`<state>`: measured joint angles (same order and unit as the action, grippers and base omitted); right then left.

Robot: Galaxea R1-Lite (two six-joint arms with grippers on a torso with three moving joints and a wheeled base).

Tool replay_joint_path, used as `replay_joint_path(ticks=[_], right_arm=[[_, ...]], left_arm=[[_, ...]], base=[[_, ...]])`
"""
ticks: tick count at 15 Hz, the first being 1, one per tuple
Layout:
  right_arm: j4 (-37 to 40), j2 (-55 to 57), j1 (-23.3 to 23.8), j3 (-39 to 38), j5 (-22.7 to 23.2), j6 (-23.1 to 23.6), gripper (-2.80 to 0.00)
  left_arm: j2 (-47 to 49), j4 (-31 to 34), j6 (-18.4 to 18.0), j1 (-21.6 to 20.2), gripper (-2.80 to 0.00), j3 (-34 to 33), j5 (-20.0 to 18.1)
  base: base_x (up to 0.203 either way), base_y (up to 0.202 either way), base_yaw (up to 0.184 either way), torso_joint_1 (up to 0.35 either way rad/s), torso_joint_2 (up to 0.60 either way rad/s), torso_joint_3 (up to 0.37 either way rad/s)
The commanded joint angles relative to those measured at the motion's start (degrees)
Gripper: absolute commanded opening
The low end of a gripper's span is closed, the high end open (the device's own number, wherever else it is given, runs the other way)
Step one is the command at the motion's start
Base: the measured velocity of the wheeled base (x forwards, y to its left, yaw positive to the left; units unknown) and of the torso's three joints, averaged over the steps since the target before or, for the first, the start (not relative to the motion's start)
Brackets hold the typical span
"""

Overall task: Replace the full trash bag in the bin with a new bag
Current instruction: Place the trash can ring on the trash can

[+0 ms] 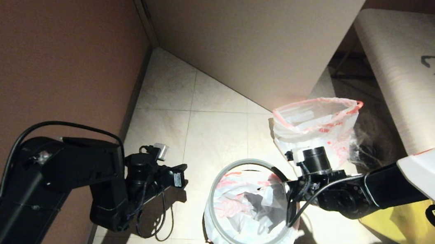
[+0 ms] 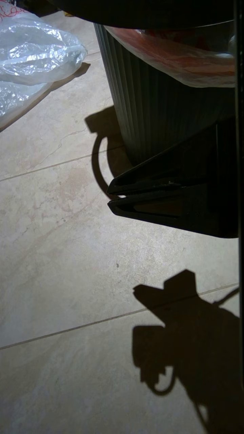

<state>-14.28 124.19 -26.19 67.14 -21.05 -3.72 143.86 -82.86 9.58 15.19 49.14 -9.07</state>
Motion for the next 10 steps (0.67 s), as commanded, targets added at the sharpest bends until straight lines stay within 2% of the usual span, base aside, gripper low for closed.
replay_joint_path(ticks=[1, 3, 4, 5, 10], right_arm=[[-0.2, 1.5, 0.0, 0.3, -0.1, 0.0, 0.0], [-0.2, 2.2, -0.1, 0.5, -0.1, 0.0, 0.0], [-0.5, 2.8, -0.2, 0.7, -0.1, 0.1, -2.34], [-1.5, 3.5, -0.2, 0.8, -0.1, 0.1, -2.8], [-2.6, 4.5, -0.3, 1.0, -0.2, 0.6, -2.8]], left_arm=[[0.0, -0.5, 0.1, 0.0, -2.8, 0.1, -0.1], [0.0, -0.5, 0.1, 0.0, -2.8, 0.1, -0.1], [0.0, -0.5, 0.1, 0.0, -2.8, 0.1, -0.1], [0.0, -0.5, 0.1, 0.0, -2.8, 0.1, -0.1], [0.0, -0.5, 0.1, 0.0, -2.8, 0.2, -0.1]], base=[[0.0, 0.0, 0.0, 0.0, 0.0, 0.0], [0.0, 0.0, 0.0, 0.0, 0.0, 0.0], [0.0, 0.0, 0.0, 0.0, 0.0, 0.0], [0.0, 0.0, 0.0, 0.0, 0.0, 0.0], [0.0, 0.0, 0.0, 0.0, 0.0, 0.0]])
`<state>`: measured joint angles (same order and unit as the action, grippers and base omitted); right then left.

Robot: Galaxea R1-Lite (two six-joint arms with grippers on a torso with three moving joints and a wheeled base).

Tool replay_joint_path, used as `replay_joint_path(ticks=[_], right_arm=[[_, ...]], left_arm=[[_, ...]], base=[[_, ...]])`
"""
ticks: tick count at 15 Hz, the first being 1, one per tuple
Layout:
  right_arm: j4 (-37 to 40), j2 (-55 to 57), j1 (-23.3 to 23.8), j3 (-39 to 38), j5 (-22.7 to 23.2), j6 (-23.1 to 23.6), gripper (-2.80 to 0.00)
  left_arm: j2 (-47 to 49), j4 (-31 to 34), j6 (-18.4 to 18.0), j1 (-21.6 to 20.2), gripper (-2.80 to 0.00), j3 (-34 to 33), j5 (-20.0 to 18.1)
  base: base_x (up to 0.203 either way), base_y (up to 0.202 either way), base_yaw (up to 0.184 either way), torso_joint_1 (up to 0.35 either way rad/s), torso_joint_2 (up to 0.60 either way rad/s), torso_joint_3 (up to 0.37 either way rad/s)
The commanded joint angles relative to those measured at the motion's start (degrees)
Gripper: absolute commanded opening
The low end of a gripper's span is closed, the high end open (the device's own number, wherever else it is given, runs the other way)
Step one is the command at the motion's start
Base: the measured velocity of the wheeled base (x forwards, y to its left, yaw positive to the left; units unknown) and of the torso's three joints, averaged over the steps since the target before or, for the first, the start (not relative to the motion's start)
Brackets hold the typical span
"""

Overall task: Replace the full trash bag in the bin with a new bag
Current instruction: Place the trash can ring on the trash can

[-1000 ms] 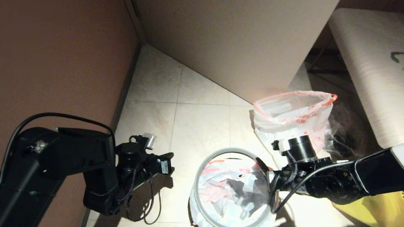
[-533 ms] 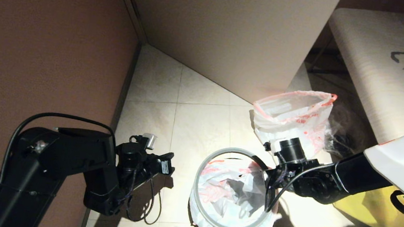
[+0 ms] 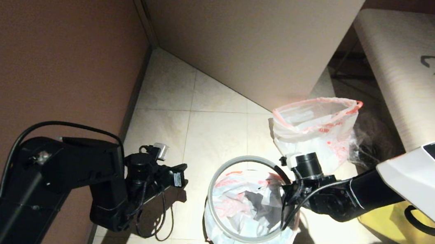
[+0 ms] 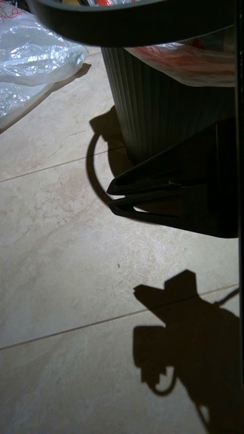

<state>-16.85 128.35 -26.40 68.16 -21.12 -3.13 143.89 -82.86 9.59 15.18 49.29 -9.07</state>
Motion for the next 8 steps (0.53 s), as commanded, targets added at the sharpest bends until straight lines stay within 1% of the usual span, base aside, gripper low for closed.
replay_joint_path(ticks=[1, 6, 8], right_arm=[[0.0, 0.2, -0.1, 0.0, -0.1, 0.0, -2.8], [0.1, -2.3, -1.0, -0.7, -0.5, -0.2, -2.8], [0.2, -4.3, -1.3, -3.1, -0.5, -0.2, -2.8]], left_arm=[[0.0, -0.5, 0.1, -0.1, -2.8, 0.0, -0.1], [0.0, -0.5, 0.1, -0.1, -2.8, 0.0, -0.1], [0.0, -0.5, 0.1, 0.0, -2.8, 0.0, -0.1]], base=[[0.0, 0.0, 0.0, 0.0, 0.0, 0.0], [0.0, 0.0, 0.0, 0.0, 0.0, 0.0], [0.0, 0.0, 0.0, 0.0, 0.0, 0.0]])
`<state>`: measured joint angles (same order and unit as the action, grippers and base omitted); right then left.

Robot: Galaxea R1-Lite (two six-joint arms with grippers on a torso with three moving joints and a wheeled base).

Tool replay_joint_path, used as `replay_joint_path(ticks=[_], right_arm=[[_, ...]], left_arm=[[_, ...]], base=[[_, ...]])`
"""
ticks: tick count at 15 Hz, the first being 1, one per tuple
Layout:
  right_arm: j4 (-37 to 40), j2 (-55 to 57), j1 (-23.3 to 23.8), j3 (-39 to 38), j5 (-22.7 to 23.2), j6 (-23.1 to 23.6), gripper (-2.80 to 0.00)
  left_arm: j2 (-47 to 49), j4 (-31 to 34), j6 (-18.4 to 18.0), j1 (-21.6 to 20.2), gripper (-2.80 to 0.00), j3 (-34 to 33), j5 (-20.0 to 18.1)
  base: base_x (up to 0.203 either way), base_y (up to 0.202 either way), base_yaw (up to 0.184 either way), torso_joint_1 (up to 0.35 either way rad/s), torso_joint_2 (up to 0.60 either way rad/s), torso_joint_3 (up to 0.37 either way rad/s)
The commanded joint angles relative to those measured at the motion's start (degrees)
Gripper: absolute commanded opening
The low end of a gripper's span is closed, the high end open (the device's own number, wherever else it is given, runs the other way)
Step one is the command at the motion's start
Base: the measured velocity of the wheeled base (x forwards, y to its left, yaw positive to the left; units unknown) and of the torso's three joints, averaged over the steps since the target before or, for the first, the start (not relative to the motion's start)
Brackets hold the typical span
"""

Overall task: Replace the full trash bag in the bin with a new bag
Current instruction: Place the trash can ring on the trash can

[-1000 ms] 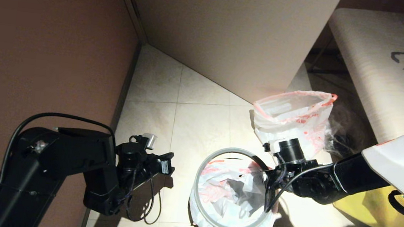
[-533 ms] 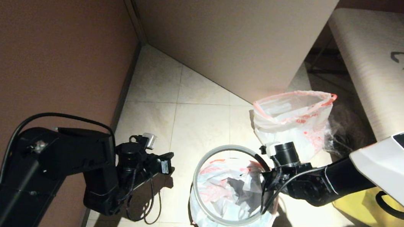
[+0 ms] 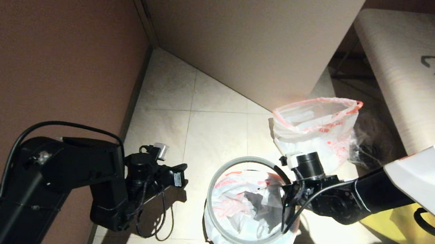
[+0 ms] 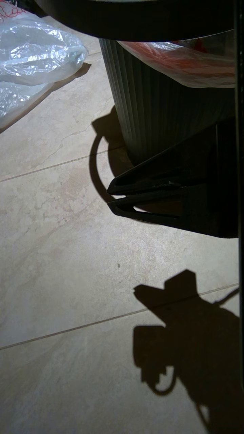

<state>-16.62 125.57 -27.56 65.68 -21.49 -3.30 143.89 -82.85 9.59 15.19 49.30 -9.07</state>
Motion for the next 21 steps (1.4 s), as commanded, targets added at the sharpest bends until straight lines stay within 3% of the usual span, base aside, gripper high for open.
replay_joint_path(ticks=[1, 7, 12, 21], right_arm=[[-0.2, -1.7, -0.2, -2.1, -0.1, 0.0, -2.8], [-0.3, -1.2, 0.0, -4.5, -0.4, -0.2, -2.8], [-4.8, 3.1, 0.1, -3.8, -0.8, 1.0, -2.8], [-4.7, 4.2, -1.6, -0.6, -1.6, 2.4, -2.8]], left_arm=[[0.0, -0.5, 0.1, 0.0, -2.8, 0.0, -0.1], [0.0, -0.5, 0.1, 0.0, -2.8, 0.0, -0.1], [0.1, -0.5, 0.1, -0.1, -2.8, 0.0, -0.1], [0.1, -0.5, 0.1, 0.0, -2.8, 0.0, -0.1]], base=[[0.0, 0.0, 0.0, 0.0, 0.0, 0.0], [0.0, 0.0, 0.0, 0.0, 0.0, 0.0], [0.0, 0.0, 0.0, 0.0, 0.0, 0.0], [0.0, 0.0, 0.0, 0.0, 0.0, 0.0]])
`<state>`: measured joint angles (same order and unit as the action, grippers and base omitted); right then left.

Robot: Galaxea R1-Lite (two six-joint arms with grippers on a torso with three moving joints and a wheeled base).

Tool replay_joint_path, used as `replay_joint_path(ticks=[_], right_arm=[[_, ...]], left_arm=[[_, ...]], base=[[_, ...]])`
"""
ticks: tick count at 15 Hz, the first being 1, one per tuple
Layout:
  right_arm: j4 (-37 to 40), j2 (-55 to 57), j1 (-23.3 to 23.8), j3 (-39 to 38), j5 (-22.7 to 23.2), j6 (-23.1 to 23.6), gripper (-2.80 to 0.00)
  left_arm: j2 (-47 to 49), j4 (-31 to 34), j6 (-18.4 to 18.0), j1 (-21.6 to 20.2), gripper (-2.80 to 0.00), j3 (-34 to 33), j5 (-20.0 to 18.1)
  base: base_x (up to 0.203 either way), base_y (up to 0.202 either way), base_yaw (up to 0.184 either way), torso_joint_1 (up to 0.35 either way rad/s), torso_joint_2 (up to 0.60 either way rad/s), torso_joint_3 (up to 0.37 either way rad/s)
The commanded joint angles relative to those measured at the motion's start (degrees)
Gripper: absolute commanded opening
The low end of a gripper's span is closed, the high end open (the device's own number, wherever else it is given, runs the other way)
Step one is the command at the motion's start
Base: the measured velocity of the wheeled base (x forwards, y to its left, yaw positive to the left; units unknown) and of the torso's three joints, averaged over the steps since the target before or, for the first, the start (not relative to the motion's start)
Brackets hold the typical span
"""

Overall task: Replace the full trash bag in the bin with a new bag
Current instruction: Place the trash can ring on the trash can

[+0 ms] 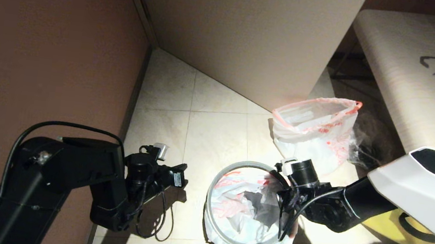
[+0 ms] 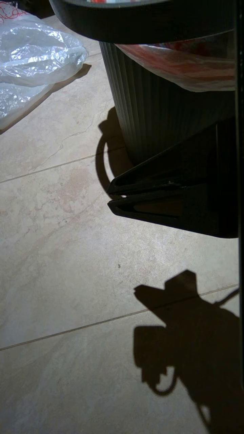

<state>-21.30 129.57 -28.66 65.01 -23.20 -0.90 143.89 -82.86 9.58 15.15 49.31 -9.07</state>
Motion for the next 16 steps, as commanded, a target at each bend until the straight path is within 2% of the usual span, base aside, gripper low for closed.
replay_joint_path(ticks=[1, 7, 10, 16], right_arm=[[-0.1, 0.1, -0.6, -0.1, 0.1, 0.0, -2.8], [-0.4, -4.4, -1.3, -6.1, -1.8, -0.7, -2.8], [-3.5, -6.2, -1.2, -7.4, -2.3, -0.6, -2.8], [-4.6, -1.6, -0.6, -6.8, -2.3, -0.3, -2.8]], left_arm=[[0.1, -0.5, 0.1, 0.0, -2.8, 0.0, -0.1], [0.1, -0.5, 0.1, 0.0, -2.8, 0.0, -0.1], [0.1, -0.5, 0.1, 0.0, -2.8, 0.0, -0.1], [0.1, -0.5, 0.1, 0.0, -2.8, 0.0, -0.1]], base=[[0.0, 0.0, 0.0, 0.0, 0.0, 0.0], [0.0, 0.0, 0.0, 0.0, 0.0, 0.0], [0.0, 0.0, 0.0, 0.0, 0.0, 0.0], [0.0, 0.0, 0.0, 0.0, 0.0, 0.0]])
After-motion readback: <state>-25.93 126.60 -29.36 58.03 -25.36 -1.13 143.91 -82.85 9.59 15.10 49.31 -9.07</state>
